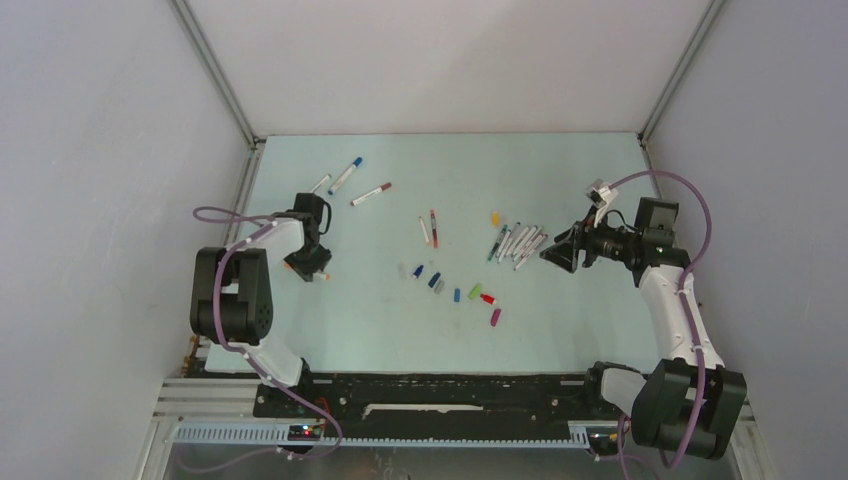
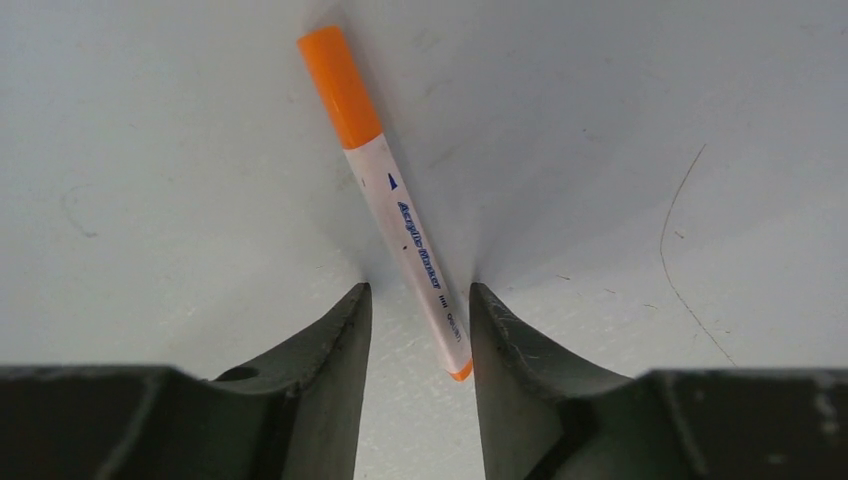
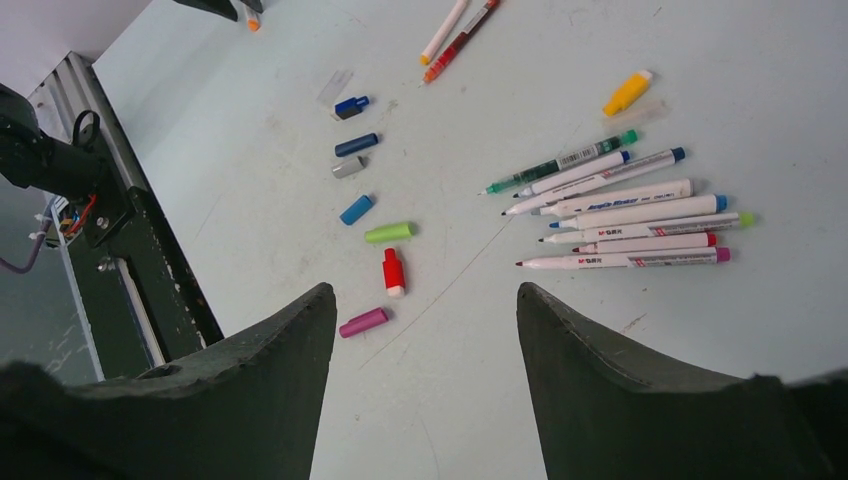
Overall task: Open the pen caps
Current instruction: Pick up the pen from the center of the board.
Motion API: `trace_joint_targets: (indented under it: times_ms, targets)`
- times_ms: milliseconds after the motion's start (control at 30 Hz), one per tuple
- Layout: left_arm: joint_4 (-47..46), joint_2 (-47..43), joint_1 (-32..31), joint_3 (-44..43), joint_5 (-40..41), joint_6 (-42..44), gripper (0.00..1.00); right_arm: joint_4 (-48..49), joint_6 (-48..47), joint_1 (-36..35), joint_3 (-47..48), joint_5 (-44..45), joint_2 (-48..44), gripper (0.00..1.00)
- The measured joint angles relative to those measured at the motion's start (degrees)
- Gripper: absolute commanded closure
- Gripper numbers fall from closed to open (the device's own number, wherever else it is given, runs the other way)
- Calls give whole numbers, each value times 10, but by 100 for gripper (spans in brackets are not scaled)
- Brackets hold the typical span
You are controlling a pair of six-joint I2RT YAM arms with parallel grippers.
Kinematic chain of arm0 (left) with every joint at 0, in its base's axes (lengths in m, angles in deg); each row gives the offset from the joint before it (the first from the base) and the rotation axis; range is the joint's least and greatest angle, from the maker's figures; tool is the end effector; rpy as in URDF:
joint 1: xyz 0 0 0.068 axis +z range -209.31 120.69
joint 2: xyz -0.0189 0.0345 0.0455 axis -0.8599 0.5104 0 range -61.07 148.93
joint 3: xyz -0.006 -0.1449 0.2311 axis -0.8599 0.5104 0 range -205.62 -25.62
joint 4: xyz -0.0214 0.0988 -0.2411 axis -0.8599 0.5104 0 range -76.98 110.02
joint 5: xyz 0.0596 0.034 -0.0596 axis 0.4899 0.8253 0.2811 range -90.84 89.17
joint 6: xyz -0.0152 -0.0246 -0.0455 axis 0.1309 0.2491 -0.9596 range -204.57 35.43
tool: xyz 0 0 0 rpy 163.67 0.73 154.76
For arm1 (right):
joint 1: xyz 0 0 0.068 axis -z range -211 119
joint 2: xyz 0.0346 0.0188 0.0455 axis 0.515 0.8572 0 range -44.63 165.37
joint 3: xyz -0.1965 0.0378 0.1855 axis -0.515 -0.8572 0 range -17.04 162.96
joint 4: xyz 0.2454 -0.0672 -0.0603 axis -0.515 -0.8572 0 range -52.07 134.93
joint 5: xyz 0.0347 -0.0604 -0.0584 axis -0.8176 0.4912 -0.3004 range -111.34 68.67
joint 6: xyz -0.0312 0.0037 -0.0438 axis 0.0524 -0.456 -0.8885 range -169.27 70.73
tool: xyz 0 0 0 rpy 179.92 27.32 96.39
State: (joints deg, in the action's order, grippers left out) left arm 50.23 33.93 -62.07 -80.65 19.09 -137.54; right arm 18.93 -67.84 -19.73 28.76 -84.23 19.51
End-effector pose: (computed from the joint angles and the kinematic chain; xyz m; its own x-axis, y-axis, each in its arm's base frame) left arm 0.2934 -0.0020 0.1604 -0.5623 -0.7243 -0.3989 -0.7958 0.6051 0.0231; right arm 0.2227 -0.0120 0.2680 -0.4794 -0.0525 -0.8760 -0.7258 0.5850 0.3621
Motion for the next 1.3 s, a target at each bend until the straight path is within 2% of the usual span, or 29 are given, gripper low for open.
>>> trace_joint_targets:
  times_ms: [67, 200, 467, 600, 733, 900, 1067, 1167, 1300]
  targets:
    - [-3, 1, 1, 0, -4, 1, 67, 0, 0, 2, 0, -3, 0, 32]
    - [-7, 1, 3, 0, -9, 2, 89, 0, 0, 6, 0, -6, -2, 32]
    - [-18, -16, 7, 10, -25, 16, 100, -1, -1, 19, 0, -22, -10, 32]
    - [-43, -89, 9, 59, -60, 30, 100, -12, -16, 23, 0, -37, -21, 32]
    - [-95, -202, 5, 128, -132, 46, 100, -34, -45, 23, 0, -61, -34, 32]
    - [-195, -331, -37, 210, -245, 63, 100, -57, -79, 20, 0, -87, -49, 32]
    - [-399, -444, -132, 299, -344, 58, 100, -61, -87, -2, 0, -91, -68, 31]
    - [-516, -463, -203, 321, -368, 54, 100, -72, -86, -26, 10, -90, -77, 31]
    - [-660, -445, -293, 322, -376, 55, 100, -85, -67, -66, 40, -91, -86, 32]
